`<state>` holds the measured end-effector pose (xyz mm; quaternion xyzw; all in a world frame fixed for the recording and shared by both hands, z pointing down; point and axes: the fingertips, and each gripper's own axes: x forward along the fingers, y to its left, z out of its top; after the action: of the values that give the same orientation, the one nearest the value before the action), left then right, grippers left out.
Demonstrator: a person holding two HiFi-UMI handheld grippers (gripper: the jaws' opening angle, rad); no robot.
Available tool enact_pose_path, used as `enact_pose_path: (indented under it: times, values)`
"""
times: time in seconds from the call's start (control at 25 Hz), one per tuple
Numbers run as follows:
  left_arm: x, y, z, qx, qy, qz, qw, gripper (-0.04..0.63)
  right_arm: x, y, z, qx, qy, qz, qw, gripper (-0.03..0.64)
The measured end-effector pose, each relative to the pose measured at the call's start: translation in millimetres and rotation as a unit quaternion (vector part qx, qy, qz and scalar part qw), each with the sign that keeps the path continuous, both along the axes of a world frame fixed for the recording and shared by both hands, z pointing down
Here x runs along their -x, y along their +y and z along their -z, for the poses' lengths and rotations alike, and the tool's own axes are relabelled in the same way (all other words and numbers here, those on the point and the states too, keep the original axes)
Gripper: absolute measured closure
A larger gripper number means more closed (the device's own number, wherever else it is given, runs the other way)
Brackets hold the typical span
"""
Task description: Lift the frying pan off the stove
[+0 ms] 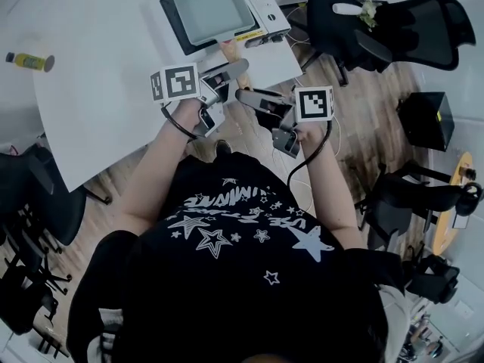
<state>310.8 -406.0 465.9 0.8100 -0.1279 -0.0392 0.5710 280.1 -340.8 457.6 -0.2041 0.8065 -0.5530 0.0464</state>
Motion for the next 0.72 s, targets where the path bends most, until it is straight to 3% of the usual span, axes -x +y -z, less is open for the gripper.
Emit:
enact_pose_path:
  times: [0.4,0.72]
  values:
    - [42,15,32,-0.048,-0.006,-0.044,0.9979,0.434,50,12,26,-0.021,-0.016,-0.031,0.999,0.525]
    - [78,39,45,-0.073,0.011,-0.068,0.995,0.434,91,34,35,-0.04,-0.019,-0.051,0.998,0.531]
